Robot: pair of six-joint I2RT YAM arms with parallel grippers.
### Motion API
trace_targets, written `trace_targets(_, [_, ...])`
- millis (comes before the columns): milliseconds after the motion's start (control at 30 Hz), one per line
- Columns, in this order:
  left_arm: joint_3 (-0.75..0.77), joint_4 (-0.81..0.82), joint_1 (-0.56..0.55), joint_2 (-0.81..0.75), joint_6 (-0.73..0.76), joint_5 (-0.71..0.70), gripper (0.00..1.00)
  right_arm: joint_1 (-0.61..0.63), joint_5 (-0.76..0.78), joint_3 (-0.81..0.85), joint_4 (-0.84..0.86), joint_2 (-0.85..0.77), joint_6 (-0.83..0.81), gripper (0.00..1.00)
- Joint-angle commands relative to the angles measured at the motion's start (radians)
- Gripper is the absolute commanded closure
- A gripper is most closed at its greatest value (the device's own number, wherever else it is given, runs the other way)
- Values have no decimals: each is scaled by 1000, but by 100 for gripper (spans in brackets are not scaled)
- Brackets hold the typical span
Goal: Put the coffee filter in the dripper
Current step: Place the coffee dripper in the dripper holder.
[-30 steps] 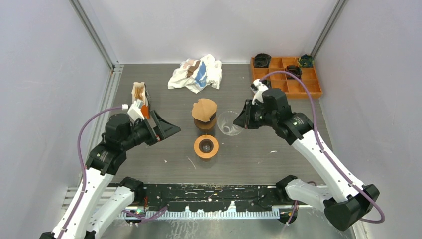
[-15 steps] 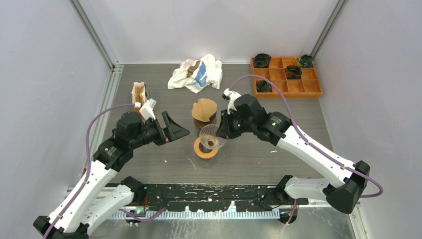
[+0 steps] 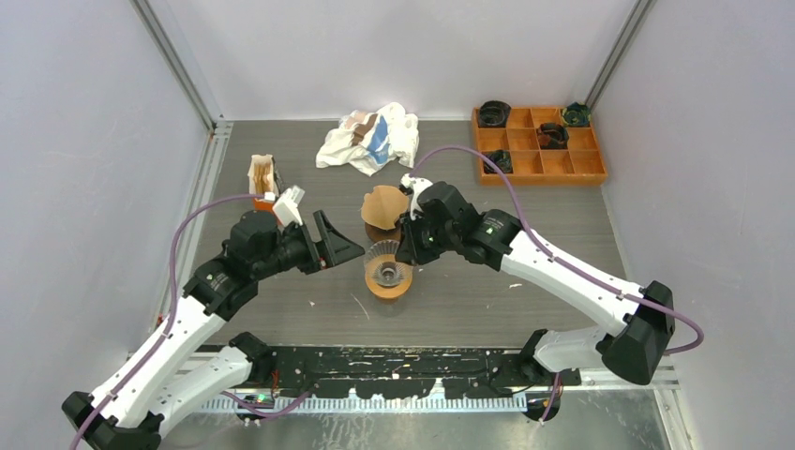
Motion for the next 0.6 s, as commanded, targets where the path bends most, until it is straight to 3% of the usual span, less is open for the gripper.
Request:
trace_targets(0, [-8,74,-27,20,-5,-31,17,11,19,39,72,4,3,96])
trace_targets(567, [-32,89,-72,75,-8,-45,37,14,32,-27,83,19,3,96])
